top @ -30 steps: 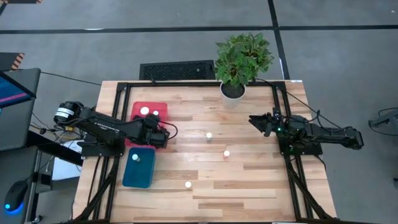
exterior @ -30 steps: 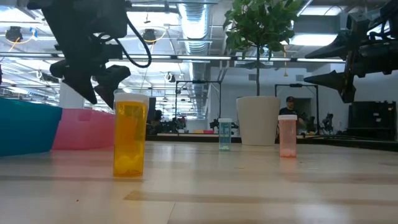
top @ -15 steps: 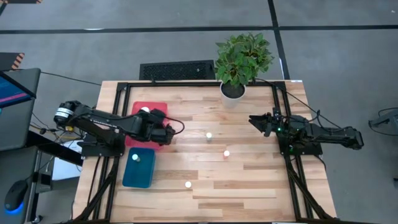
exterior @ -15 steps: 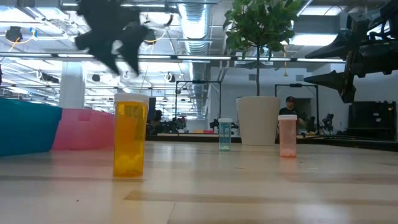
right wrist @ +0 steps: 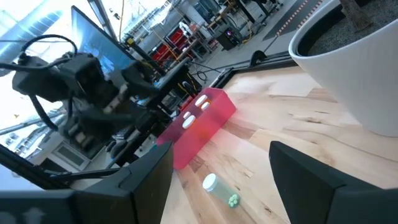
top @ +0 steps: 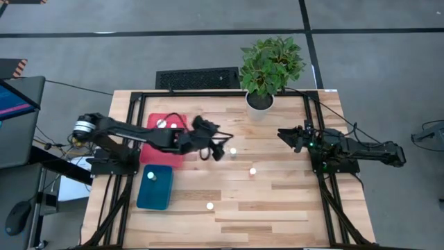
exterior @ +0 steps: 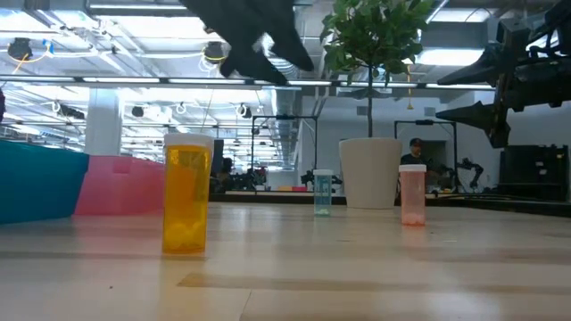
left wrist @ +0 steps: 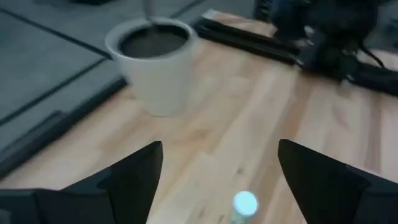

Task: Pick and place medicine bottles into bin by pill shape (circle, oval)
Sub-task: Put the blue tablet bottle into the blue bin

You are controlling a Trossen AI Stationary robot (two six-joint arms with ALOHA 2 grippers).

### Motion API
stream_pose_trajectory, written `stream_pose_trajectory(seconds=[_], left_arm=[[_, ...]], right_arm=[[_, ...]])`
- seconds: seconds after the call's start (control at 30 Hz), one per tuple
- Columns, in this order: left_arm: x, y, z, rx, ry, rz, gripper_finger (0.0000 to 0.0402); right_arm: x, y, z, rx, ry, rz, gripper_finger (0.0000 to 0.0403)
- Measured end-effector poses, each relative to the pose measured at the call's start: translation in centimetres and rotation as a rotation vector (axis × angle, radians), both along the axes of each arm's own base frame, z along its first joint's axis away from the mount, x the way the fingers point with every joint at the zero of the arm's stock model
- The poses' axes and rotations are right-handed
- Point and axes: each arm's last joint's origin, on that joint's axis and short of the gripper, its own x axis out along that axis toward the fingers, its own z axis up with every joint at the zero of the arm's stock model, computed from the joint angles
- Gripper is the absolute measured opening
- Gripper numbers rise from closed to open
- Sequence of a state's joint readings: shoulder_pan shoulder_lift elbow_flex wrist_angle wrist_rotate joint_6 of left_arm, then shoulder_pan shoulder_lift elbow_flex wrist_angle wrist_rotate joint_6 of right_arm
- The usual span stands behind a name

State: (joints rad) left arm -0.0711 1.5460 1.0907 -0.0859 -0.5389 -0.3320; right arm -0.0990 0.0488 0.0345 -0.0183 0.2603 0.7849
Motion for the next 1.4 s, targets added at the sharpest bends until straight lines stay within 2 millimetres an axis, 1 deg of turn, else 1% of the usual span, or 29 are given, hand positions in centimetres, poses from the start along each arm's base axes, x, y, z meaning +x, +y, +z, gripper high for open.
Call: stream_pose_trajectory(seconds=[0.07,0.2,0.33,0.53,0.83,0.93,1.1,1.2,1.4], left_arm=[[1.3,0.2,-1.5,-0.002,0.003,-0.034,0.0311],[3.4,0.3,-3.8,-0.033,-0.026,-0.092,0.0311],[4.3,0.3,-6.5,-0.034,0.036,-0.088,0.0311],[5.1,0.2,-9.1,-0.047,0.079,-0.105,0.0311],[5.5,0.3,-10.6,-0.057,0.110,-0.115,0.0311],[5.3,0.4,-11.2,-0.067,0.149,-0.117,0.0311],[5.3,0.3,-11.5,-0.082,0.166,-0.136,0.0307],[5.2,0.3,-11.6,-0.082,0.185,-0.136,0.0290],[5.2,0.3,-11.6,-0.072,0.193,-0.142,0.0239]], right_arm=[[0.0,0.0,0.0,0.000,-0.004,0.000,0.0276],[0.0,0.0,0.0,0.000,-0.006,0.000,0.0276],[0.0,0.0,0.1,0.000,-0.007,0.000,0.0276],[0.0,0.0,0.0,0.001,-0.006,0.000,0.0276],[0.0,0.0,0.0,0.000,-0.001,0.000,0.0276],[0.0,0.0,0.0,0.001,0.000,0.000,0.0276],[0.0,0.0,0.0,0.000,0.000,0.000,0.0276],[0.0,0.0,0.0,0.000,0.001,0.000,0.0276],[0.0,0.0,0.0,0.000,0.001,0.000,0.0276]])
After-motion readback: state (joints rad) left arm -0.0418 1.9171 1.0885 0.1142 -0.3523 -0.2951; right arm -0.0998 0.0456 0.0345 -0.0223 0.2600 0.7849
